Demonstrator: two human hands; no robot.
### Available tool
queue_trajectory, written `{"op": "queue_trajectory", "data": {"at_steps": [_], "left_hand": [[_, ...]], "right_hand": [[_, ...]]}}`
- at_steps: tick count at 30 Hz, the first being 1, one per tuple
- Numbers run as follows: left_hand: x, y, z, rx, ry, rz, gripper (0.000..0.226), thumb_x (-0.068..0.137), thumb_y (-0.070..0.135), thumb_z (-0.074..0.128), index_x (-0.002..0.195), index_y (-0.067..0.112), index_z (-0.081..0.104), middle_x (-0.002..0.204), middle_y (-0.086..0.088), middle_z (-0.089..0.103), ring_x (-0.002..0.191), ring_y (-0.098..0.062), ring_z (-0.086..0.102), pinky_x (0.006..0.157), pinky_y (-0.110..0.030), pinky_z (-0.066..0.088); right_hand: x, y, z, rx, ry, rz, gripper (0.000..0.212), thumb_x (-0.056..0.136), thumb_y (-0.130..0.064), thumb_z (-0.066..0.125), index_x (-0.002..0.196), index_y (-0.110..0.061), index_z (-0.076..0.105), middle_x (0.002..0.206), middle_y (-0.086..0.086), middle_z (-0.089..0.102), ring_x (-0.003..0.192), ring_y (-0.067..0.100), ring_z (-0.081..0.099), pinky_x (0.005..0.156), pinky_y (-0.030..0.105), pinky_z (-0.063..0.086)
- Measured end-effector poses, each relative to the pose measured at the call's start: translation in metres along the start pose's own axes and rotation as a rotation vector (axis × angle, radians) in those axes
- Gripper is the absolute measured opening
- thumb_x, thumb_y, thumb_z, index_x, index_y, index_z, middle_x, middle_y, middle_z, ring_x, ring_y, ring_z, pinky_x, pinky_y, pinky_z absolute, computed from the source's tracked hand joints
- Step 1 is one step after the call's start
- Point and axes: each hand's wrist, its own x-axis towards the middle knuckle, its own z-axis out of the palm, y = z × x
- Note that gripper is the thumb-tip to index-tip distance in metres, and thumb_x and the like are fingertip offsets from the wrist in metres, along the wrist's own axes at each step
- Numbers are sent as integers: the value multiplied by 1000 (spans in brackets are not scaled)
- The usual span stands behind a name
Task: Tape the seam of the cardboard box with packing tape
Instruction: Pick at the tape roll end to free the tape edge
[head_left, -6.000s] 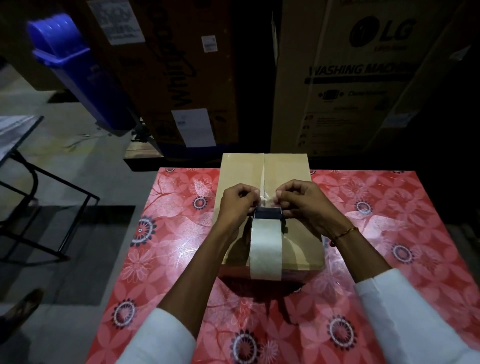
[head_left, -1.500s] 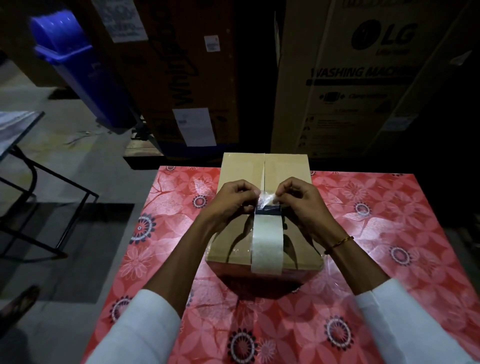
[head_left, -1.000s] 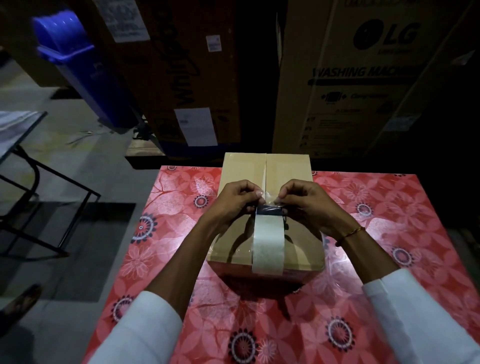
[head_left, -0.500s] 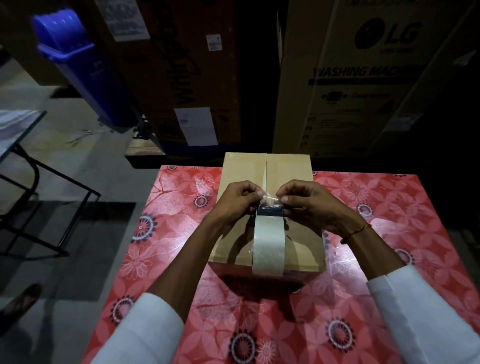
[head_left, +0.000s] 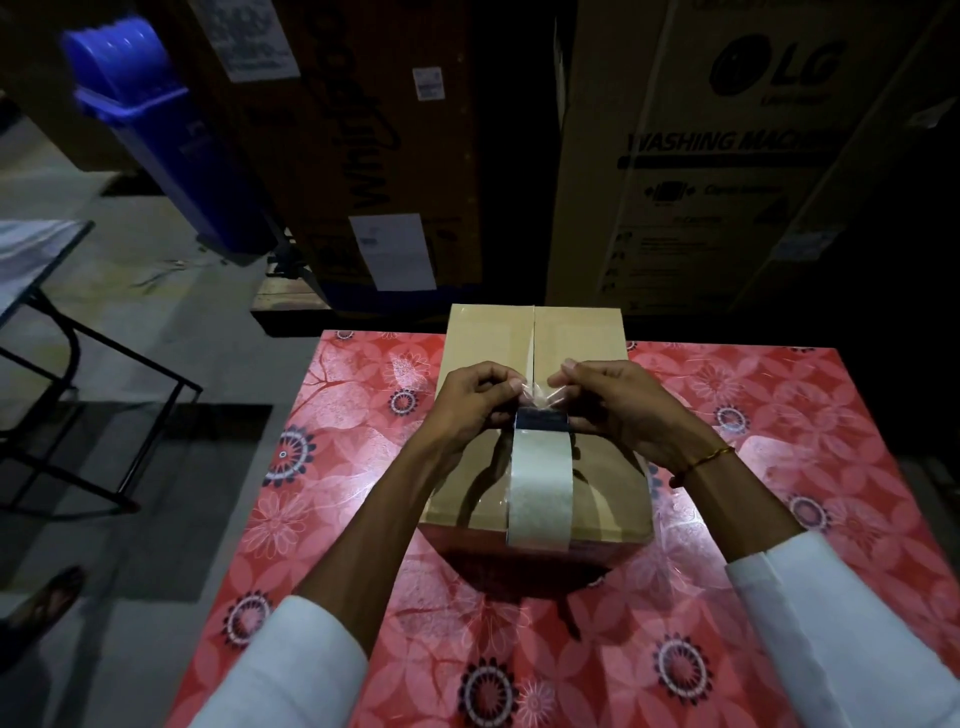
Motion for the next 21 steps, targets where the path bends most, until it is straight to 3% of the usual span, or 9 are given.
{"op": "queue_trajectory", "data": {"at_steps": [4, 9, 13, 17, 21], "left_hand": [[0, -2, -1, -27, 13, -3, 12, 97, 6, 59, 103, -1, 67, 89, -13, 72, 83, -20, 70, 84, -41, 56], [0, -2, 0, -33, 7, -2, 9, 97, 7, 59, 100, 5, 68, 85, -9, 73, 83, -19, 71, 75, -32, 56], [0, -2, 0, -35, 16, -8, 9, 97, 6, 59, 101, 3, 67, 85, -9, 73, 85, -21, 71, 81, -37, 59], [2, -4, 0, -34, 33, -22, 9, 97, 6, 60, 101, 3, 68, 90, -14, 72, 88, -23, 71, 86, -40, 59], [4, -5, 2, -17, 39, -23, 9, 96, 7, 60, 99, 4, 69, 98, -23, 71, 90, -28, 69, 90, -46, 56]], "right_hand": [[0, -5, 4, -147, 20, -9, 36, 96, -28, 64, 109, 5, 72, 87, 8, 72, 87, 21, 65, 74, 31, 56], [0, -6, 6, -98, 36, 23, 32, 95, -25, 65, 103, 5, 72, 94, 16, 69, 87, 22, 66, 73, 30, 59], [-2, -7, 6, -156, 7, 9, 29, 95, -25, 66, 111, -1, 71, 99, 14, 68, 89, 21, 64, 73, 31, 54], [-6, -2, 1, -115, -10, -50, 27, 95, -12, 65, 122, -13, 62, 102, 13, 65, 90, 22, 66, 76, 34, 57], [-10, 11, -4, 10, -17, -38, 27, 92, -5, 68, 118, -14, 63, 98, 15, 65, 79, 20, 64, 72, 30, 54]]}}
